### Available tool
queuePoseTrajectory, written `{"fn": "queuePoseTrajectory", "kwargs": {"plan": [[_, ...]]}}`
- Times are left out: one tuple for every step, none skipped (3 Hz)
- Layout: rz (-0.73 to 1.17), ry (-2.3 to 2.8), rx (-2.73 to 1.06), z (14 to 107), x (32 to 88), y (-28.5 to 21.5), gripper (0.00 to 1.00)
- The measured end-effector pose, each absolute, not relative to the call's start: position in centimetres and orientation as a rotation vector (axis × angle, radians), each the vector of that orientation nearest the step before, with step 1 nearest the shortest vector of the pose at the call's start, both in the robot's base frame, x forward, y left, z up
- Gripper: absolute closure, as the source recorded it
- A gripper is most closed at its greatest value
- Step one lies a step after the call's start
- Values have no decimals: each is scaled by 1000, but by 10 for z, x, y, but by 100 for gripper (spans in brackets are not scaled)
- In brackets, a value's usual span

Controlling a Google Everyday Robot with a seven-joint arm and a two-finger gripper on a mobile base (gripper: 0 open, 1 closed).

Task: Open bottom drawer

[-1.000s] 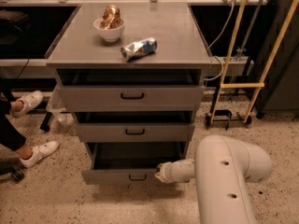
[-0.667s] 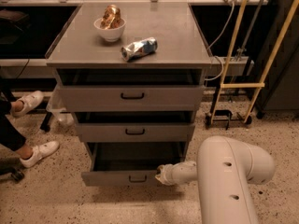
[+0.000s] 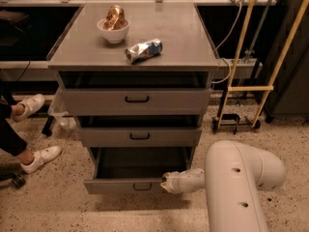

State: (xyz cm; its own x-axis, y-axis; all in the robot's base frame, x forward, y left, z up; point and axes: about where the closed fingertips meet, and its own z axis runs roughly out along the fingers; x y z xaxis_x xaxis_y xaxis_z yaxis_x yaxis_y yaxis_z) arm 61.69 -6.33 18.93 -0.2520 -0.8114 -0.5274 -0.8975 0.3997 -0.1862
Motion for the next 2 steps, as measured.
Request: {"fn": "queuePoseTrajectory", "kwargs": {"plan": [[205, 2109, -1452, 192, 616, -63, 100], [211, 2105, -1439, 187, 604, -66, 100]]}}
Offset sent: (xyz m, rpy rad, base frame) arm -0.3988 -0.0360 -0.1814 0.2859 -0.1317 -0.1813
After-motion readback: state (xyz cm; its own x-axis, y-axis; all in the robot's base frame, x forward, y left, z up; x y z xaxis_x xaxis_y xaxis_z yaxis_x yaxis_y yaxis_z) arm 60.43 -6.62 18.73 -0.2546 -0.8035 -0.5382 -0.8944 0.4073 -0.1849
